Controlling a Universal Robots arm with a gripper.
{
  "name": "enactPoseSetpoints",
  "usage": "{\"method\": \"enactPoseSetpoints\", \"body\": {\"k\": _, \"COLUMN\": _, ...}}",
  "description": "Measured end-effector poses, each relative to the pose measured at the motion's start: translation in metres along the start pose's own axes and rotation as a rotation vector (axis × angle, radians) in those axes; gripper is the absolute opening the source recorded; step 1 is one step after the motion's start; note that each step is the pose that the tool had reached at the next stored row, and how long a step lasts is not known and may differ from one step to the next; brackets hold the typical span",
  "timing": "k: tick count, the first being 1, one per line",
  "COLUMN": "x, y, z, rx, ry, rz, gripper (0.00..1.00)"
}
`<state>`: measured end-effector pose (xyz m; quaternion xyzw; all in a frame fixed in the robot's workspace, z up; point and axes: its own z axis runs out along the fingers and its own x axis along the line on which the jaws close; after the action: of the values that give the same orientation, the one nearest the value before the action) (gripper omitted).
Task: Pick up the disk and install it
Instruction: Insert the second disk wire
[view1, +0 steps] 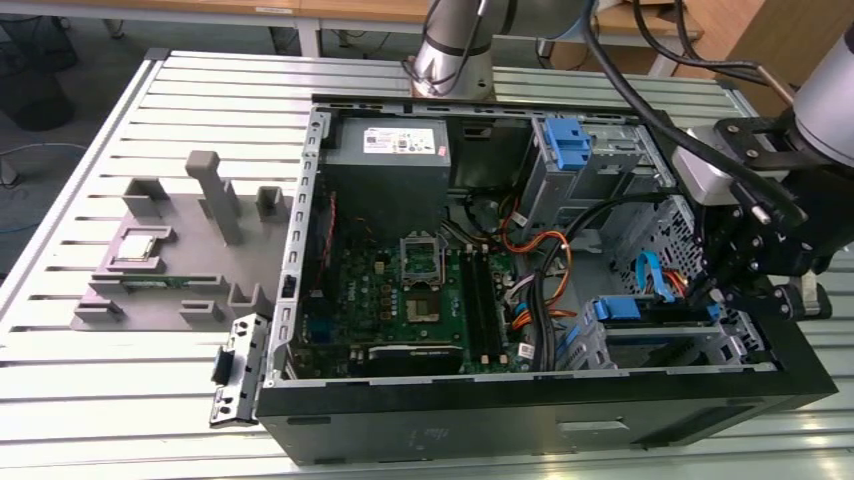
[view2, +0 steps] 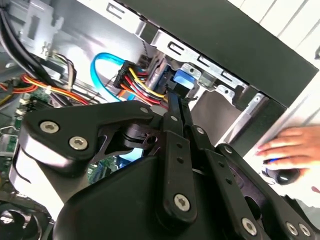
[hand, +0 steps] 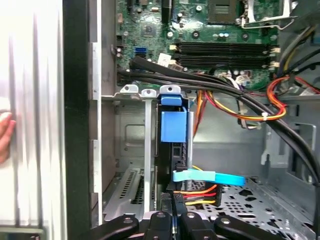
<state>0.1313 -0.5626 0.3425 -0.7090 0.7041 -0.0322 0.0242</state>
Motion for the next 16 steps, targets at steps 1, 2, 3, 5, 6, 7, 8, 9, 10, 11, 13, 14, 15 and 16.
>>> {"method": "enactPoseSetpoints", "body": {"k": 1, "x": -0.0013, "y": 0.0, "z": 0.0, "rx": 0.0001, "ry": 0.0075, "rz": -0.001, "gripper": 0.16}}
{"method": "enactPoseSetpoints", "body": {"k": 2, "x": -0.0025, "y": 0.0, "z": 0.0001, "rx": 0.0002, "ry": 0.009, "rz": -0.001, "gripper": 0.16}}
{"method": "enactPoseSetpoints", "body": {"k": 3, "x": -0.0036, "y": 0.0, "z": 0.0, "rx": 0.0002, "ry": 0.0093, "rz": -0.001, "gripper": 0.16}}
{"method": "enactPoseSetpoints", "body": {"k": 5, "x": -0.0055, "y": 0.0, "z": 0.0, "rx": 0.0002, "ry": 0.0101, "rz": -0.001, "gripper": 0.16}}
{"method": "enactPoseSetpoints", "body": {"k": 6, "x": -0.0062, "y": 0.0, "z": -0.0002, "rx": 0.0002, "ry": 0.0104, "rz": -0.001, "gripper": 0.16}}
{"method": "enactPoseSetpoints", "body": {"k": 7, "x": -0.0068, "y": -0.0001, "z": -0.0005, "rx": 0.0002, "ry": 0.0106, "rz": -0.001, "gripper": 0.16}}
{"method": "enactPoseSetpoints", "body": {"k": 8, "x": -0.0068, "y": 0.0, "z": -0.0005, "rx": 0.0002, "ry": 0.0107, "rz": -0.001, "gripper": 0.16}}
{"method": "enactPoseSetpoints", "body": {"k": 9, "x": -0.0068, "y": 0.0, "z": -0.0005, "rx": 0.0002, "ry": 0.0106, "rz": -0.001, "gripper": 0.16}}
{"method": "enactPoseSetpoints", "body": {"k": 10, "x": -0.0068, "y": 0.0, "z": -0.0005, "rx": 0.0002, "ry": 0.0105, "rz": -0.001, "gripper": 0.16}}
{"method": "enactPoseSetpoints", "body": {"k": 11, "x": -0.0068, "y": 0.0, "z": -0.0005, "rx": 0.0002, "ry": 0.0106, "rz": -0.001, "gripper": 0.16}}
{"method": "enactPoseSetpoints", "body": {"k": 13, "x": -0.0069, "y": -0.0001, "z": -0.0006, "rx": 0.0002, "ry": 0.0107, "rz": -0.001, "gripper": 0.16}}
{"method": "enactPoseSetpoints", "body": {"k": 14, "x": -0.0069, "y": -0.0001, "z": -0.0006, "rx": 0.0002, "ry": 0.0107, "rz": -0.001, "gripper": 0.16}}
{"method": "enactPoseSetpoints", "body": {"k": 15, "x": -0.0069, "y": 0.0, "z": -0.0006, "rx": 0.0002, "ry": 0.0106, "rz": -0.001, "gripper": 0.17}}
{"method": "enactPoseSetpoints", "body": {"k": 16, "x": -0.0069, "y": 0.0, "z": -0.0006, "rx": 0.0002, "ry": 0.0106, "rz": -0.001, "gripper": 0.17}}
